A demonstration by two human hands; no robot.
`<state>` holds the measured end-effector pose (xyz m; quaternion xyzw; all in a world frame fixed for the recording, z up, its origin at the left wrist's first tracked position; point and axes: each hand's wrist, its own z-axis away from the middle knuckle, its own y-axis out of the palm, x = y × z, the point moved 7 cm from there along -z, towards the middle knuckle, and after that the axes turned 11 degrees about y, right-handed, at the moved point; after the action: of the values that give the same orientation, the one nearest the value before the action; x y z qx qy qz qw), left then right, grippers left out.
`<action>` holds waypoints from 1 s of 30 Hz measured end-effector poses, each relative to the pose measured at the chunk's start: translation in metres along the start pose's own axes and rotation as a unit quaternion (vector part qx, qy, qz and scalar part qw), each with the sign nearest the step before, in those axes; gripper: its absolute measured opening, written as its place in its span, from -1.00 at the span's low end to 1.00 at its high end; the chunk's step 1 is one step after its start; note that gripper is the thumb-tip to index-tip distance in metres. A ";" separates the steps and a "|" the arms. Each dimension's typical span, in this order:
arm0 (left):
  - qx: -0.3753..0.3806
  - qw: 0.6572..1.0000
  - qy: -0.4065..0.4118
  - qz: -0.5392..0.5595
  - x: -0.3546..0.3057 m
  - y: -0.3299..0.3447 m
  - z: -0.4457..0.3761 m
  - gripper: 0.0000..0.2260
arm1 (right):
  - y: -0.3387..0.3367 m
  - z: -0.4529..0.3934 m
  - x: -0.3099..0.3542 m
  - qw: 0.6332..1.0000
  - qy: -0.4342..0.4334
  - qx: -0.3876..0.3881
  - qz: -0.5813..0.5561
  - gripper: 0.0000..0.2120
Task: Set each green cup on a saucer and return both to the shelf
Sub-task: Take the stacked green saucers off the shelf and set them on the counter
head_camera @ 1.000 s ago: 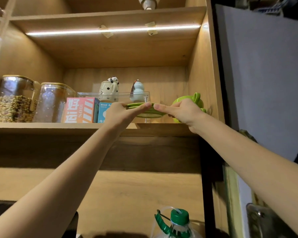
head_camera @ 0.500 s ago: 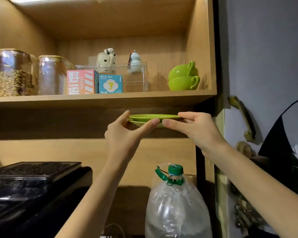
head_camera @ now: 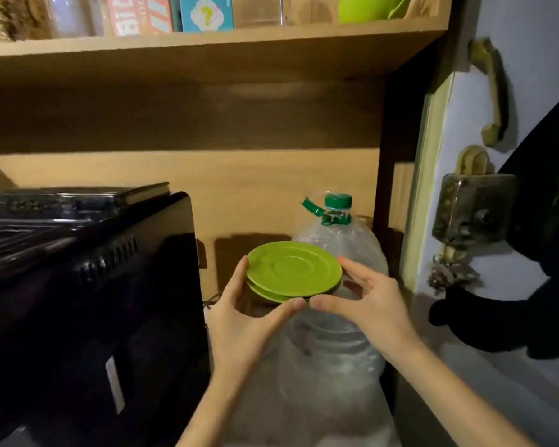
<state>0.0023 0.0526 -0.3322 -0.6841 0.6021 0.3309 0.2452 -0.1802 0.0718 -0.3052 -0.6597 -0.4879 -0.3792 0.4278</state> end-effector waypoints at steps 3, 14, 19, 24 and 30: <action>0.011 1.000 -0.015 -0.014 0.026 -0.009 0.029 -0.01 | 0.014 0.016 -0.040 0.999 0.024 0.018 0.010 -0.41; 0.076 0.985 -0.097 -0.125 0.095 -0.052 0.133 -0.03 | 0.065 0.089 -0.164 0.981 0.189 0.053 -0.011 -0.15; 0.105 0.970 -0.139 -0.168 0.124 -0.072 0.171 0.01 | 0.088 0.117 -0.208 0.972 0.223 0.067 -0.023 -0.17; 0.118 0.951 -0.200 -0.202 0.153 -0.087 0.205 0.04 | 0.105 0.140 -0.244 0.961 0.264 0.076 -0.025 -0.20; 0.124 0.943 -0.241 -0.195 0.172 -0.092 0.221 -0.03 | 0.113 0.149 -0.272 0.956 0.282 0.076 0.021 -0.27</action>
<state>0.0674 0.1156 -0.6126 -0.6522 0.4159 0.3541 0.5257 -0.1223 0.1060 -0.6285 -0.5018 -0.3607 -0.5024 0.6047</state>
